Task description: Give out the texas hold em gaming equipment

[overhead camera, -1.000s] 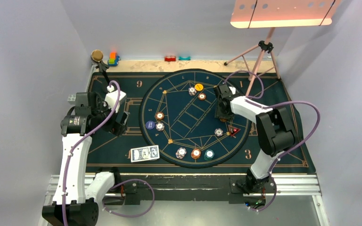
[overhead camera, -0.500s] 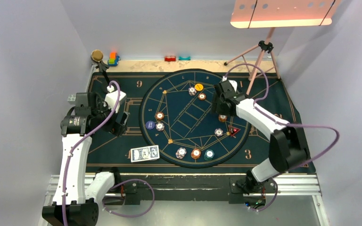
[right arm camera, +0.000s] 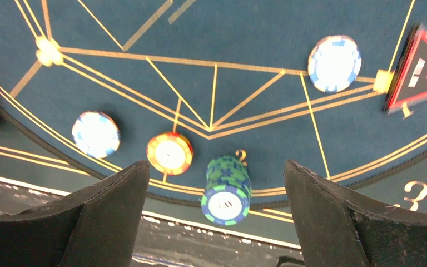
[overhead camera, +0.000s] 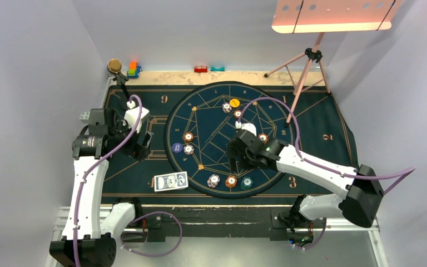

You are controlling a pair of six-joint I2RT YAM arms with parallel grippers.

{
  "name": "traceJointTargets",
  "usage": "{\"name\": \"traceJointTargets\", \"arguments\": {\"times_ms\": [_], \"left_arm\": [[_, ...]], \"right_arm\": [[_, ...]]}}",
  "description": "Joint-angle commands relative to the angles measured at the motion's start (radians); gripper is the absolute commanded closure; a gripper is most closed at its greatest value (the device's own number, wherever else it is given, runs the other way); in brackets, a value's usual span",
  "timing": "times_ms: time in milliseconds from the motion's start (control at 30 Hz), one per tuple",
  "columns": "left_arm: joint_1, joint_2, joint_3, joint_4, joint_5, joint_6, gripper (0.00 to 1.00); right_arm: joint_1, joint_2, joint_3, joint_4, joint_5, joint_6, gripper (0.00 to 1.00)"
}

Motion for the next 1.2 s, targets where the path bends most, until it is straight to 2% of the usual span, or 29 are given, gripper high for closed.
{"name": "traceJointTargets", "arguments": {"times_ms": [0, 233, 600, 967, 1167], "left_arm": [[0.005, -0.001, 0.023, 0.004, 0.024, -0.001, 0.0], [0.005, -0.002, 0.027, 0.004, 0.026, -0.004, 0.0], [0.005, 0.005, 0.031, 0.006, 0.019, -0.004, 0.0], [0.005, -0.003, 0.026, 0.006, 0.005, 0.005, 0.0], [0.005, -0.006, 0.022, 0.01, 0.006, 0.005, 0.0]], "right_arm": [[0.05, -0.048, -0.078, -0.039, -0.012, 0.1, 0.06], [0.09, -0.047, -0.154, -0.008, -0.022, 0.147, 0.08], [0.092, -0.02, -0.22, 0.028, -0.024, 0.157, 0.28], [0.092, -0.014, -0.229, 0.051, -0.037, 0.162, 0.59], [0.092, -0.049, -0.182, -0.007, -0.031, 0.155, 0.67]]}}
